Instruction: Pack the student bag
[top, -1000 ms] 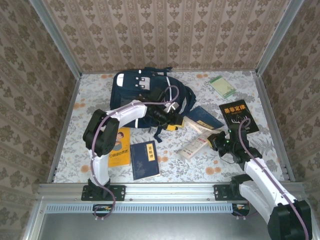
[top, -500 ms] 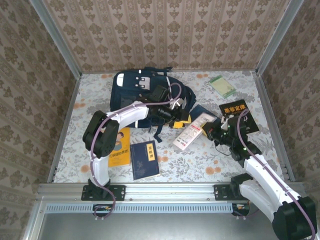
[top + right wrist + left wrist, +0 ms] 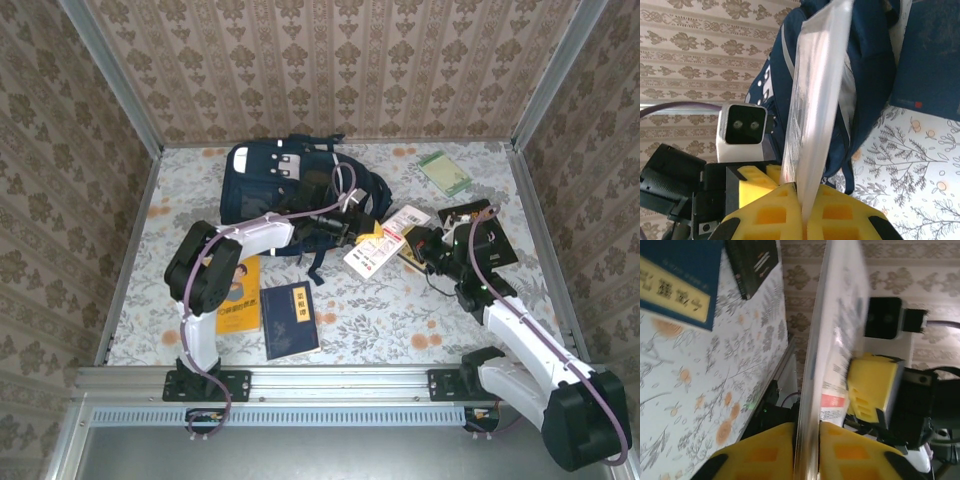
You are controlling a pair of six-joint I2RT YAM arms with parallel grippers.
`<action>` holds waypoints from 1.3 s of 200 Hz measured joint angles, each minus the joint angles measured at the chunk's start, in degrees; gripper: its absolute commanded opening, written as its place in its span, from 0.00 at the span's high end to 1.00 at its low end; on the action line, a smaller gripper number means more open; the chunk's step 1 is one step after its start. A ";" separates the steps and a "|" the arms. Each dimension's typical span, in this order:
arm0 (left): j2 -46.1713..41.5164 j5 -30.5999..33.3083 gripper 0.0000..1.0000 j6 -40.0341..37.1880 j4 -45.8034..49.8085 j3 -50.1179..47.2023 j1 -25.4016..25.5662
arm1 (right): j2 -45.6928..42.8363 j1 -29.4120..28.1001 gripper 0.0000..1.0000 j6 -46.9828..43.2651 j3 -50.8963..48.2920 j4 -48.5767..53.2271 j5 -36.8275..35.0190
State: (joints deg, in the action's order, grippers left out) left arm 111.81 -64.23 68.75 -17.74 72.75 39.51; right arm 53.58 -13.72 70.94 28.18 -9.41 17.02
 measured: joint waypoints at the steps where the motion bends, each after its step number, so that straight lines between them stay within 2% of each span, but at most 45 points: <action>1: 0.00 -0.11 0.91 0.15 -0.50 -0.07 -0.07 | 0.02 0.00 0.98 0.00 0.04 -0.04 -0.02; 18: 0.37 -1.01 0.93 5.16 -7.52 -1.20 -0.70 | 0.52 0.11 0.89 0.04 1.03 -0.76 -0.39; 35: 1.07 -1.60 0.94 10.67 -15.21 -2.40 -0.98 | 1.09 0.09 0.62 -0.13 1.79 -1.01 -0.74; 43: 1.38 -1.27 0.94 13.38 -18.49 -2.80 -0.98 | 1.60 0.09 0.53 -0.17 1.81 -1.14 -0.70; 65: 3.04 -0.13 0.94 20.50 -26.97 -3.37 -0.98 | 3.19 -0.09 0.47 0.28 1.81 -2.51 0.13; 85: 5.16 1.03 0.94 26.08 -33.53 -3.41 -0.98 | 4.57 -0.13 0.55 1.14 1.81 -5.38 1.53; 101: 6.36 1.55 0.94 28.85 -36.94 -3.41 -0.98 | 5.57 -0.33 0.68 1.62 1.86 -7.65 2.62; 122: 6.75 1.75 0.89 30.14 -38.49 -3.67 -1.01 | 5.79 -0.46 0.88 2.19 1.88 -8.37 3.10; 131: 6.73 1.81 0.84 29.81 -38.40 -3.67 -1.11 | 5.79 -0.44 0.94 2.38 1.90 -8.20 3.10; 143: 6.73 1.62 0.70 28.39 -37.29 -3.67 -1.38 | 5.79 -0.44 0.99 2.16 2.16 -7.85 3.13; 165: 5.68 1.46 0.55 22.25 -29.20 -3.65 -1.88 | 5.79 -0.42 1.00 1.09 2.78 -5.99 3.08; 183: 3.43 1.92 0.49 10.64 -12.57 -1.44 -2.91 | 5.38 -0.02 1.00 0.26 3.32 -2.82 2.23; 203: 2.10 6.78 0.47 -6.88 11.93 7.74 -4.52 | 3.50 0.57 1.00 -1.79 4.42 3.30 -0.87; 213: 1.81 9.42 0.47 -13.44 20.22 12.44 -5.40 | 2.60 0.94 1.00 -2.82 5.09 5.68 -2.12; 234: 1.05 13.70 0.47 -21.51 30.77 18.38 -7.78 | 2.43 1.70 1.00 -5.03 7.32 10.19 -3.63; 260: 2.40 20.02 0.47 -27.52 40.50 24.52 -10.60 | 2.97 2.23 1.00 -6.71 8.41 12.57 -4.26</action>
State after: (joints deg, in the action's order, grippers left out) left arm 114.21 -44.21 41.23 22.76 97.27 28.91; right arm 56.55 -11.49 64.23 36.60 3.16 12.75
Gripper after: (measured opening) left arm 0.530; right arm 0.071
